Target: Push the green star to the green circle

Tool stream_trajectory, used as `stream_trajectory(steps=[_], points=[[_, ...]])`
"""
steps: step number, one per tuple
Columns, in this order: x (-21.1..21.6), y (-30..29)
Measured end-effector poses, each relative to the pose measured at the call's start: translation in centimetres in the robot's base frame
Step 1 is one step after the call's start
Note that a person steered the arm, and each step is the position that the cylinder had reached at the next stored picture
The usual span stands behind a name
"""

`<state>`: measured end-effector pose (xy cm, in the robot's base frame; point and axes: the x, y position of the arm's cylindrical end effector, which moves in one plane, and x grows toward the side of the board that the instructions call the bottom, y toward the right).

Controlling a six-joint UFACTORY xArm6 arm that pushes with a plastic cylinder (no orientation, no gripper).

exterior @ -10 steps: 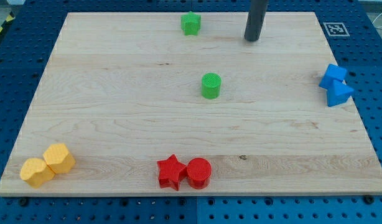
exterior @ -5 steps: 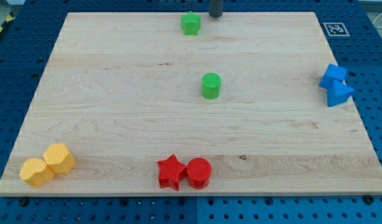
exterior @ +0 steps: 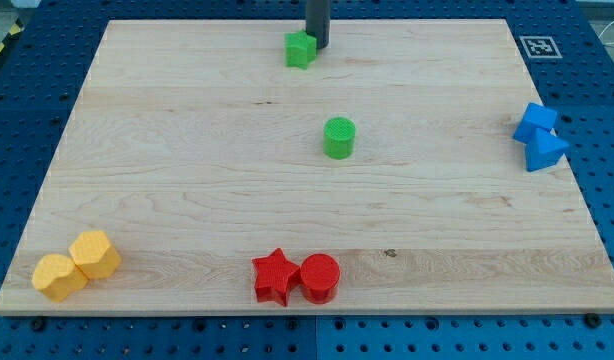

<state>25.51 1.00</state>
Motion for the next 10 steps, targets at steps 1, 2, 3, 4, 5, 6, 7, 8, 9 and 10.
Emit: stream_trajectory(steps=[1, 2, 3, 4, 5, 6, 7, 8, 9, 10], points=[[-1.2, -1.4], [-3.9, -4.4], [-2.0, -4.9], [2.9, -4.2], [5.6, -1.4], [7.5, 0.0], [7.5, 0.0], [6.9, 1.3], [7.0, 2.9], [8.3, 3.1]])
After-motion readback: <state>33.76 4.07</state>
